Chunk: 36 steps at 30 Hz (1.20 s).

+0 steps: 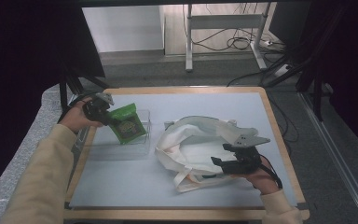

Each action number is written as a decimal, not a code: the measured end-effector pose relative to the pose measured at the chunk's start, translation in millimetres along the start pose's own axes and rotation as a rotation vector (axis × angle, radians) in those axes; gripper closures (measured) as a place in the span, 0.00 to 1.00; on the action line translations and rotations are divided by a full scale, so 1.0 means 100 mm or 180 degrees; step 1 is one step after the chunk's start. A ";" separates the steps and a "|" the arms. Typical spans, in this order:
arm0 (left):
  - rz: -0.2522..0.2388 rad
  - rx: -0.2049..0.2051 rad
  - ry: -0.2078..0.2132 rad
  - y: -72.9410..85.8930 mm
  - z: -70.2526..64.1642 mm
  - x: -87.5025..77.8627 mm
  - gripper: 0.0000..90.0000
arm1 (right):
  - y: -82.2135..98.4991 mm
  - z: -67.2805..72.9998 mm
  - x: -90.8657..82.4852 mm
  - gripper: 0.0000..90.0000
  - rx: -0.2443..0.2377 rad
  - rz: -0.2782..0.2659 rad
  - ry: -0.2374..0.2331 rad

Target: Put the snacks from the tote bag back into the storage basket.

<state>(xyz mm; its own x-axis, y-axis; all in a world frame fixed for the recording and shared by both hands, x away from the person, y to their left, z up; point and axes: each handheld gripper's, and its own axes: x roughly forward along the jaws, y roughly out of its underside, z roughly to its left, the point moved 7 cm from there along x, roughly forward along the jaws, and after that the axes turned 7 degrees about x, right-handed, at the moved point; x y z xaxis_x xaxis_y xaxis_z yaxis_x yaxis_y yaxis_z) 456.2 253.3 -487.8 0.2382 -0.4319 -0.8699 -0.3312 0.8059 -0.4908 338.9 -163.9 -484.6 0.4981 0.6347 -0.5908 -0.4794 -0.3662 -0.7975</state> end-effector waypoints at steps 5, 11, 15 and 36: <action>-0.0006 -0.0001 -0.0068 -0.11 0.07 0.07 0.83 | 0.00 -0.01 0.01 0.35 0.0001 0.0017 0.0003; 0.0037 -0.0008 -0.0437 -0.20 0.19 0.21 0.74 | 0.01 -0.02 0.02 0.34 0.0004 0.0020 0.0001; 0.0015 0.0046 -0.0606 -0.24 0.23 0.27 0.70 | 0.01 -0.02 0.03 0.34 -0.0005 0.0034 0.0006; -0.0419 0.0291 -0.1031 -0.53 0.17 -0.03 0.44 | 0.02 -0.02 0.04 0.34 -0.0022 0.0050 0.0010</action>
<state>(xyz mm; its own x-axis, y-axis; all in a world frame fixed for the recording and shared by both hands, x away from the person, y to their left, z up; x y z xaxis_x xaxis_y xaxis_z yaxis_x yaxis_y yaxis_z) 488.5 218.6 -458.8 0.5553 -0.3954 -0.7316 -0.1988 0.7911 -0.5784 341.0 -163.0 -488.6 0.4928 0.6266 -0.6037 -0.4822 -0.3808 -0.7890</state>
